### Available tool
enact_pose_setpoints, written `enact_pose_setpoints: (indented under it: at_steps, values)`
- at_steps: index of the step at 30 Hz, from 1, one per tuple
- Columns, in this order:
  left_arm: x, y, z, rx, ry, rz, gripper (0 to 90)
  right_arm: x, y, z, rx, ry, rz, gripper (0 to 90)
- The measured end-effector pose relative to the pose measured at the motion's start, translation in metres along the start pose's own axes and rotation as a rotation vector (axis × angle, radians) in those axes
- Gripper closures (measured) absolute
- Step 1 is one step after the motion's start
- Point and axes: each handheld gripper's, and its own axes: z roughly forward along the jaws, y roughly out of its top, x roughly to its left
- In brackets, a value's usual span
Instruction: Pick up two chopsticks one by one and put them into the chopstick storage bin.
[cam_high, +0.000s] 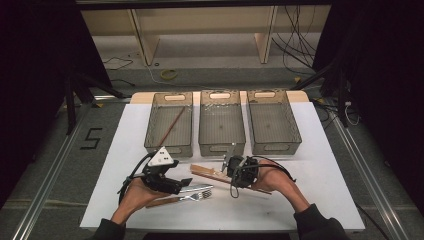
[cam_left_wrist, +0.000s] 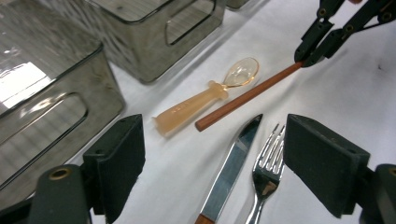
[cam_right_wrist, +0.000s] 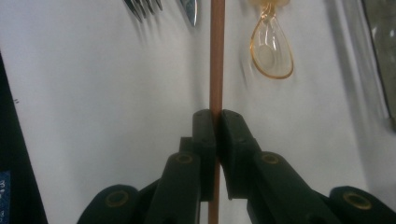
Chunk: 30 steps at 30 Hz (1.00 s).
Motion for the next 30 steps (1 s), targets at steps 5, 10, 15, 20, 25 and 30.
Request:
enact_pose_setpoints:
  at_steps: [5, 10, 15, 20, 25, 30]
  values:
    - [-0.005, 0.005, 0.005, 0.015, -0.024, 0.024, 20.5, 0.005, 0.002, -0.004, -0.011, -0.004, -0.016, 85.4]
    - [-0.010, 0.012, 0.008, 0.038, -0.052, 0.063, 21.2, 0.011, 0.006, -0.009, -0.019, -0.011, -0.036, 85.4]
    - [-0.016, 0.017, 0.012, 0.069, -0.080, 0.108, 22.6, 0.014, 0.008, -0.011, -0.022, -0.016, -0.058, 85.4]
    - [-0.021, 0.019, 0.017, 0.103, -0.093, 0.155, 24.7, 0.017, 0.010, -0.010, -0.023, -0.016, -0.073, 85.3]
    - [-0.023, 0.021, 0.020, 0.137, -0.100, 0.178, 25.5, 0.019, 0.011, -0.010, -0.021, -0.017, -0.078, 85.4]
    - [-0.027, 0.022, 0.022, 0.173, -0.116, 0.215, 28.8, 0.023, 0.013, -0.011, -0.013, -0.022, -0.110, 85.3]
